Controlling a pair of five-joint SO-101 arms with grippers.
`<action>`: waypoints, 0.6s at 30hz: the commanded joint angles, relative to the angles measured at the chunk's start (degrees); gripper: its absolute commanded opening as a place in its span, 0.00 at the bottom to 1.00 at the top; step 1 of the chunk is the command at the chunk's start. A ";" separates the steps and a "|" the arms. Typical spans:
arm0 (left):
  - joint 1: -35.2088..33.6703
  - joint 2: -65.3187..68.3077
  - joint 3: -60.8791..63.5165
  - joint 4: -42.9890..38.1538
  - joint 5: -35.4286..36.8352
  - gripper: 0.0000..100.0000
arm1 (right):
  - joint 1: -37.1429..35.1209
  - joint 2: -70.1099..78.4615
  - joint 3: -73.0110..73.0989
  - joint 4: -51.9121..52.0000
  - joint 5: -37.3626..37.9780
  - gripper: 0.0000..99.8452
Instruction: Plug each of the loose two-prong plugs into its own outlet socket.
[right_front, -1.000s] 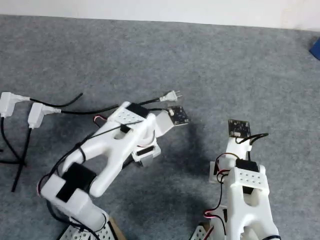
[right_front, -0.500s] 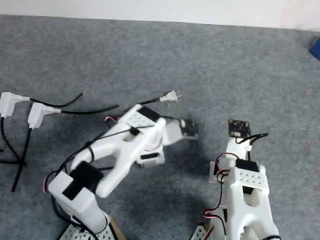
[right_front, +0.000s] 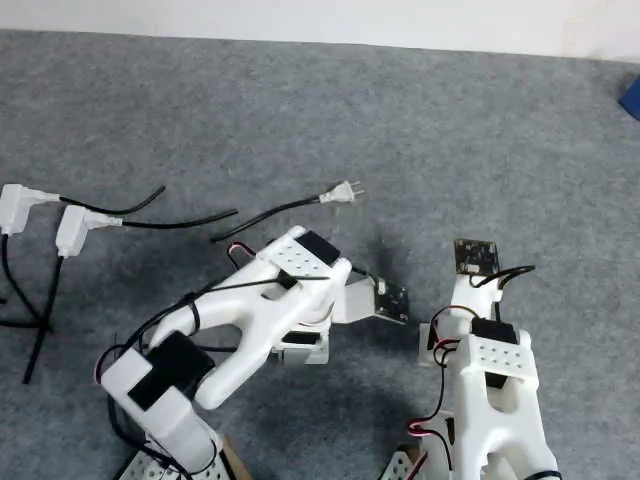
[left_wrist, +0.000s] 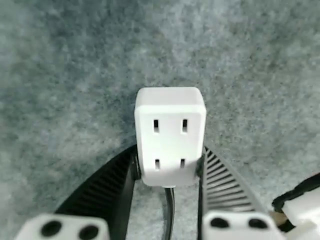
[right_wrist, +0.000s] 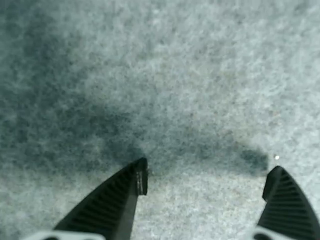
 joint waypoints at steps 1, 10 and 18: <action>1.10 -7.96 0.22 1.41 1.93 0.20 | -0.40 0.40 -0.31 0.40 0.70 0.36; 4.62 -16.13 0.84 5.63 2.02 0.23 | -0.40 0.40 -0.31 0.40 0.70 0.36; -3.91 -16.31 -2.95 3.60 2.37 0.22 | -0.40 0.40 -0.31 0.48 0.79 0.36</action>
